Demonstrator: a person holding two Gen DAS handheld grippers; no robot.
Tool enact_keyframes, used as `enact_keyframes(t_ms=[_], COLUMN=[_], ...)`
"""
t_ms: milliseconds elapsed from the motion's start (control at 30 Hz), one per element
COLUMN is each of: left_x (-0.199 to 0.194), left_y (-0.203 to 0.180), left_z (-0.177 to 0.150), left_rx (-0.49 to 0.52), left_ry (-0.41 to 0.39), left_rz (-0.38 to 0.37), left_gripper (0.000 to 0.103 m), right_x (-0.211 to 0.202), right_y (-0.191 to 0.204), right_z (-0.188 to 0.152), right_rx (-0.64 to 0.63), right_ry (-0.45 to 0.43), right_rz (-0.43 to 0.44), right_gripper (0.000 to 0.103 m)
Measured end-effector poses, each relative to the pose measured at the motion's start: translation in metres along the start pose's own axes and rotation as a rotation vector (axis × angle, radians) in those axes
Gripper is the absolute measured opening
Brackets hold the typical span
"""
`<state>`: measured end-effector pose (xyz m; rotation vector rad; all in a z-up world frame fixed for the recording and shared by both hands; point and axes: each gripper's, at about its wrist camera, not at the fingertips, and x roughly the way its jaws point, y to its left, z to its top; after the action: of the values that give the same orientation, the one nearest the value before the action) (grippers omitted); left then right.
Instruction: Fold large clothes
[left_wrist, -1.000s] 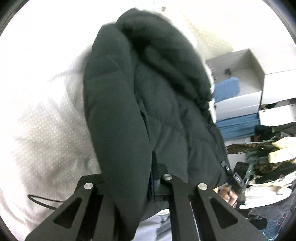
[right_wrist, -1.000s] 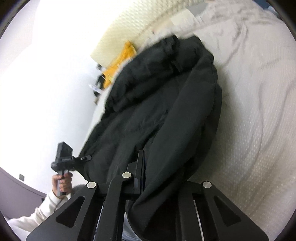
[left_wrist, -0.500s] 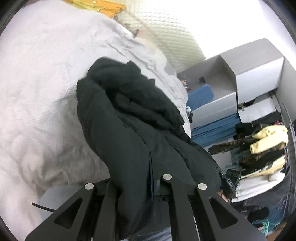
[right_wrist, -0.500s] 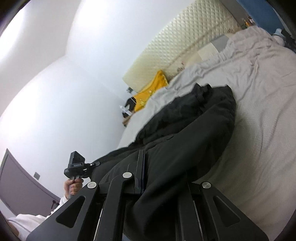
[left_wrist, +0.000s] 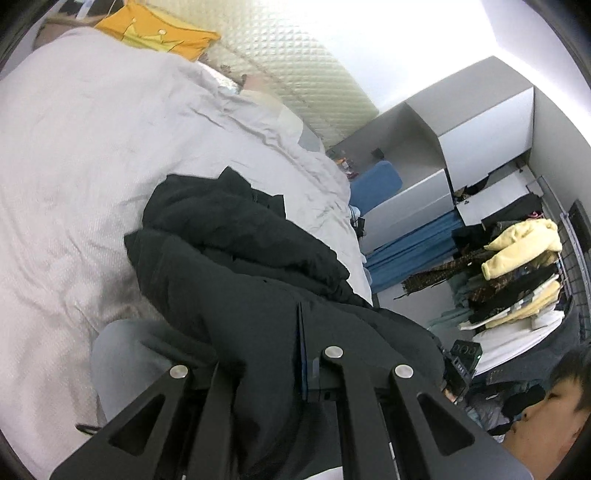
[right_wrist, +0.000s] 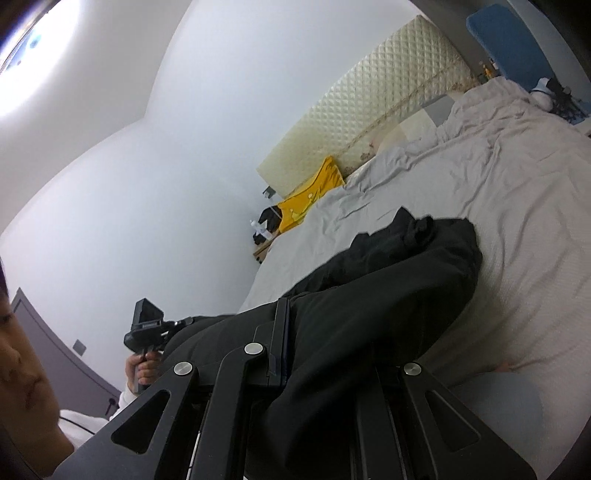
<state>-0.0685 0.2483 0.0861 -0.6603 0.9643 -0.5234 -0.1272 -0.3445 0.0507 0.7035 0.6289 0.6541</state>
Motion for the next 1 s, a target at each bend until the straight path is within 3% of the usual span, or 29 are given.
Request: enact_keyframes(t_ms=[100,300,567,1000], left_x=[0.004,0.044,0.124,0.235], left_y=[-0.002,0.009,0.045,0.103], left_z=[0.015,0.078,0.164,0.226], left_rx=[-0.003,-0.037,-0.126,-0.193], left_ry=[0.003,0.003,0.04,0.117], left_rz=[0.001,0.051,0.254,0.483], left_gripper=[0.005,0.006,0.007,0.011], right_x=[0.009,0.049,0.151,0.275], right_y=[-0.004,-0.026,-0.089,-0.207], right_z=[0.015,0.068,0.149,0.177], right_rx=[0.013,0.048,0.2,0.46], right_ry=[-0.014,-0.01,0.052,0.171], right_rz=[0.006,0.003,-0.12,-0.372], right_gripper=[0.006,0.006,0.006,0.006])
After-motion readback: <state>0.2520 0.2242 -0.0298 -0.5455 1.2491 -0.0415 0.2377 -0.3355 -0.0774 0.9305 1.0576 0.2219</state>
